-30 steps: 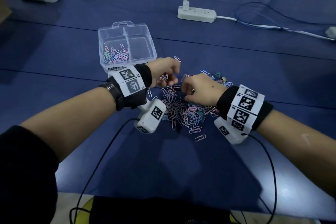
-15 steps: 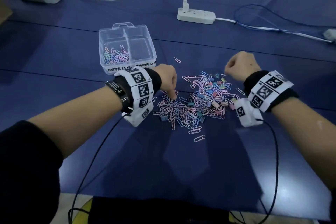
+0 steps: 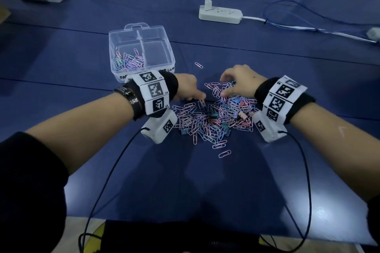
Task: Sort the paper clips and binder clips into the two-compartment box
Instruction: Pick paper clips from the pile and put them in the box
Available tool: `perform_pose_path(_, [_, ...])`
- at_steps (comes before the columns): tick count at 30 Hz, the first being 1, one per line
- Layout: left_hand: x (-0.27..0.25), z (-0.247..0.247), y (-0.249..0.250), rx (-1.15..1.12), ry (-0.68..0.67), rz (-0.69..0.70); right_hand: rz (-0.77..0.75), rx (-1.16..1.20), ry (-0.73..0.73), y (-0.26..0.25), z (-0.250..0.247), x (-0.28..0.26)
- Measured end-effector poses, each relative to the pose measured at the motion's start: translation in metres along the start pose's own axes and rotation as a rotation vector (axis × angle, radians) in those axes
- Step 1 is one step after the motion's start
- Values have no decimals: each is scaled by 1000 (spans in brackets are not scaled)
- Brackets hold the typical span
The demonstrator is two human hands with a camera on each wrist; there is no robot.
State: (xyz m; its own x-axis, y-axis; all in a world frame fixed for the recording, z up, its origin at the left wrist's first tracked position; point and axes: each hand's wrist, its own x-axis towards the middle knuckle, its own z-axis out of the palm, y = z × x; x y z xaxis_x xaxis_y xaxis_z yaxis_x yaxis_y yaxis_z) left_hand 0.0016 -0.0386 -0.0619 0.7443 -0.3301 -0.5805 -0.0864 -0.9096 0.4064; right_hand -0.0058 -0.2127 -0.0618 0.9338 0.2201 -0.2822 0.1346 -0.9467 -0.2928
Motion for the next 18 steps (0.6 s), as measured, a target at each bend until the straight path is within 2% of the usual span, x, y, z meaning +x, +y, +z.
perform_pose_path(2, [1, -1, 1, -299, 19, -10, -25, 35, 2, -5, 3, 1])
perform_pose_path(7, [0, -6, 4, -925, 165, -4, -111, 33, -50, -19, 11, -7])
perform_pose_path(9, [-2, -7, 1, -1120, 144, -21, -149, 23, -70, -23, 14, -12])
perform_pose_path(13, [-6, -7, -3, -1202, 91, -50, -150, 20, -97, -26, 22, -17])
perform_pose_path(18, [-1, -6, -1, -1055, 111, -8, -138, 98, -21, -20, 20, -22])
